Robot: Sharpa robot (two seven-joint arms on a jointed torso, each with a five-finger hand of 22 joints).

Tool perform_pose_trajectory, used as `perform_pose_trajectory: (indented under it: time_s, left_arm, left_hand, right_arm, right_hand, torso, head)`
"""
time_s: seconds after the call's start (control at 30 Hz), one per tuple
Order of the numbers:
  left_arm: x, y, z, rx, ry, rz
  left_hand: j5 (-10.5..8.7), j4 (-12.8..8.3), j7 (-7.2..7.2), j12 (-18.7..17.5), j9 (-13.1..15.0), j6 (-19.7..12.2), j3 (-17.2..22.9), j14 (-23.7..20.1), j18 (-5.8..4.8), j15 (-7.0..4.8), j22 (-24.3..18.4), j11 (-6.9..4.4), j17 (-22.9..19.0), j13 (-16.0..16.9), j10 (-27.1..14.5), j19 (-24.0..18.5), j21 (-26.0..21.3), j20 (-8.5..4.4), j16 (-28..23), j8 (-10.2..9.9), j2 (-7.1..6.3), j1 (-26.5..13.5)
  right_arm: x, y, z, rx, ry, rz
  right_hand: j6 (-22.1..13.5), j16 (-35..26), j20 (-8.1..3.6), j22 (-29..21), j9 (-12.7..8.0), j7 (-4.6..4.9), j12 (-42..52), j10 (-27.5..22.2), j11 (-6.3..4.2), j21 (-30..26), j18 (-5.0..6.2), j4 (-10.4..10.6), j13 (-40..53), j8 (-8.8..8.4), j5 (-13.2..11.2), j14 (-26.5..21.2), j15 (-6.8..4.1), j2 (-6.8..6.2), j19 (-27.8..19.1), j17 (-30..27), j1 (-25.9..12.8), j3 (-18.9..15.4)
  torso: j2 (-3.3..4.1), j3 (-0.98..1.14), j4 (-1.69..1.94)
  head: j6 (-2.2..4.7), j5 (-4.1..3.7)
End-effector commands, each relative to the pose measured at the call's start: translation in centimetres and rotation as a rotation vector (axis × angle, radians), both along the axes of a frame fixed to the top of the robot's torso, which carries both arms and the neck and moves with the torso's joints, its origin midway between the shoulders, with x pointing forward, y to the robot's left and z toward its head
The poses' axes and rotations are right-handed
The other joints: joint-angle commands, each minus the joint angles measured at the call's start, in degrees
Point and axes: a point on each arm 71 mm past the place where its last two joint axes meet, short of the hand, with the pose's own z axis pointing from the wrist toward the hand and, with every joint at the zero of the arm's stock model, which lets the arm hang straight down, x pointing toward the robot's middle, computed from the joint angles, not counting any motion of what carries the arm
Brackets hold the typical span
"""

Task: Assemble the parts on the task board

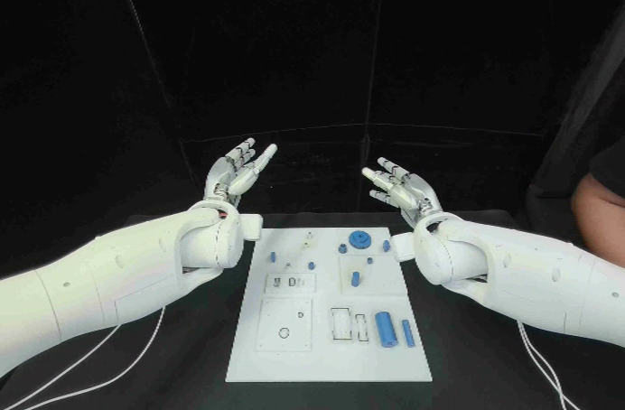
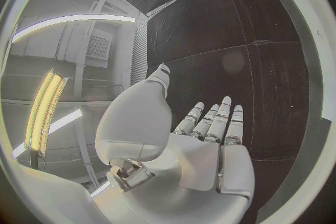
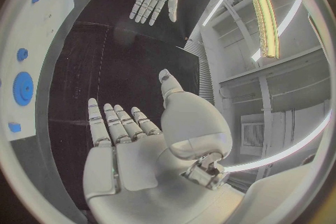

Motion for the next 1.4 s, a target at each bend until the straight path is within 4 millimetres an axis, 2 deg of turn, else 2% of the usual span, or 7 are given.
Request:
perform_pose_trajectory:
  time_s: [0.03, 0.2, 0.37, 0.57, 0.7, 1.17, 1.4]
  left_arm:
    - [0.1, -0.4, 0.5, -0.034, -0.046, -0.061]
    - [0.1, -0.4, 0.5, -0.034, -0.046, -0.061]
    - [0.0, 2.2, 0.5, -0.039, -0.047, -0.051]
    - [-0.5, 2.6, 0.8, -0.031, -0.067, -0.074]
    - [-1.0, 2.9, 1.0, -0.027, -0.074, -0.09]
    - [-4.2, 3.3, 2.3, -0.034, -0.078, -0.197]
    - [-6.0, 2.4, 3.0, -0.046, -0.077, -0.271]
  left_hand:
    - [0.36, 0.44, 7.24, 0.11, 0.1, 0.62, 0.03, 0.69, 0.71, 0.14, 0.1, 0.45, 0.09, 0.07, 0.29, 0.1, 0.4, 0.55, 0.29, 0.38, 0.0, 1.09]
    - [0.35, 0.49, 7.46, 0.19, 0.16, 1.17, 0.17, 1.59, 0.63, 0.28, 0.2, 0.67, 0.23, 0.13, 0.85, 0.53, 0.56, 0.59, 0.46, 0.46, 0.08, 1.42]
    - [0.34, 0.35, 8.22, 0.58, 0.49, 4.48, 0.34, 5.08, 0.14, 0.86, 0.45, 1.5, 0.66, 0.4, 3.97, 1.91, 1.07, 0.64, 1.08, 0.99, 0.55, 2.13]
    - [0.41, -1.49, 8.64, 3.76, 1.67, 17.69, -0.06, 18.74, -0.21, 1.07, 1.52, 1.82, 2.26, 1.69, 21.14, 8.87, 3.35, 0.72, 4.59, 4.43, 2.3, 3.43]
    - [0.53, -3.18, 7.88, 7.26, 2.58, 29.31, -0.5, 26.84, 2.35, -1.43, 4.67, 0.23, 3.29, 2.36, 33.74, 28.3, 10.19, 0.52, 8.18, 7.77, 3.34, 4.17]
    - [0.56, -7.8, 4.63, 8.43, 2.27, 38.16, -0.1, 38.97, 3.45, -5.26, 4.14, -3.47, 5.73, 2.79, 46.06, 39.12, 12.42, -1.95, 9.99, 8.61, 4.74, 6.22]
    - [0.55, -8.1, 4.62, 8.12, 2.22, 38.3, -0.05, 39.06, 3.42, -5.28, 3.97, -3.48, 5.89, 2.76, 46.23, 39.32, 12.25, -2.01, 9.72, 8.38, 4.69, 6.34]
  right_arm:
    - [0.2, 1.1, 0.0, -0.053, 0.01, 0.184]
    - [0.6, 1.1, 0.2, -0.072, 0.011, 0.216]
    - [1.4, -1.7, 0.9, -0.373, -0.211, 0.098]
    - [1.7, -2.0, 2.1, -0.466, -0.287, 0.112]
    - [2.2, -2.1, 3.3, -0.524, -0.321, 0.131]
    - [2.5, -0.7, 5.5, -1.006, -0.397, 0.282]
    - [2.2, 0.9, 5.4, -1.216, -0.454, 0.307]
  right_hand:
    - [14.63, 4.76, 0.31, 2.29, 1.72, 8.52, 4.78, 23.95, 0.82, 4.74, 4.01, -5.12, 2.05, 3.06, -1.46, 23.38, 0.0, -0.37, 18.45, 1.84, 9.36, 1.28]
    - [31.16, 6.51, 0.08, 2.36, 2.84, 6.66, 7.08, 36.12, -1.59, 6.77, 6.39, -7.86, 1.94, 6.01, -2.08, 35.45, -2.59, -0.97, 24.04, 1.88, 12.6, 2.1]
    - [38.81, 6.6, -1.26, 2.27, 2.69, 5.58, 6.7, 41.0, -3.01, 8.2, 6.57, -9.3, 1.72, 6.48, -2.28, 41.09, -4.17, -0.78, 28.41, 1.77, 13.28, 2.59]
    - [41.3, 5.97, -2.33, 1.95, 2.34, 5.06, 5.24, 43.95, -3.74, 8.92, 6.57, -10.52, 1.73, 5.4, -2.5, 44.96, -5.25, -0.69, 31.32, 1.87, 13.01, 2.86]
    - [42.42, 5.98, -3.07, 1.97, 2.35, 4.8, 4.55, 45.46, -4.15, 9.57, 6.57, -11.21, 1.78, 4.83, -2.62, 47.49, -5.97, -0.54, 33.14, 2.1, 12.88, 3.05]
    - [48.6, 13.92, -10.72, 6.57, 2.5, 1.76, 3.17, 54.53, -8.28, 20.68, 6.48, -11.7, 1.96, 4.4, -2.62, 68.69, -12.44, -2.7, 49.84, 7.91, 14.94, 3.85]
    - [49.54, 32.87, -12.31, 11.9, 2.37, 1.45, 1.59, 54.84, -8.84, 29.93, 5.97, -11.66, 1.89, 2.61, -2.41, 69.52, -13.4, -3.78, 53.75, 19.09, 13.94, 4.93]
  torso:
    - [0.0, 0.0, 0.0]
    - [0.0, 0.0, 0.0]
    - [0.89, -0.09, -0.46]
    - [1.93, 0.19, -0.31]
    - [2.98, 0.32, -0.35]
    - [6.93, -0.06, 0.04]
    - [8.72, -0.2, 0.67]
  head:
    - [-0.01, 0.0]
    - [-0.01, 0.0]
    - [-1.25, 0.26]
    - [-1.0, 0.24]
    - [-0.71, 0.27]
    - [0.9, -0.69]
    - [1.9, -1.64]
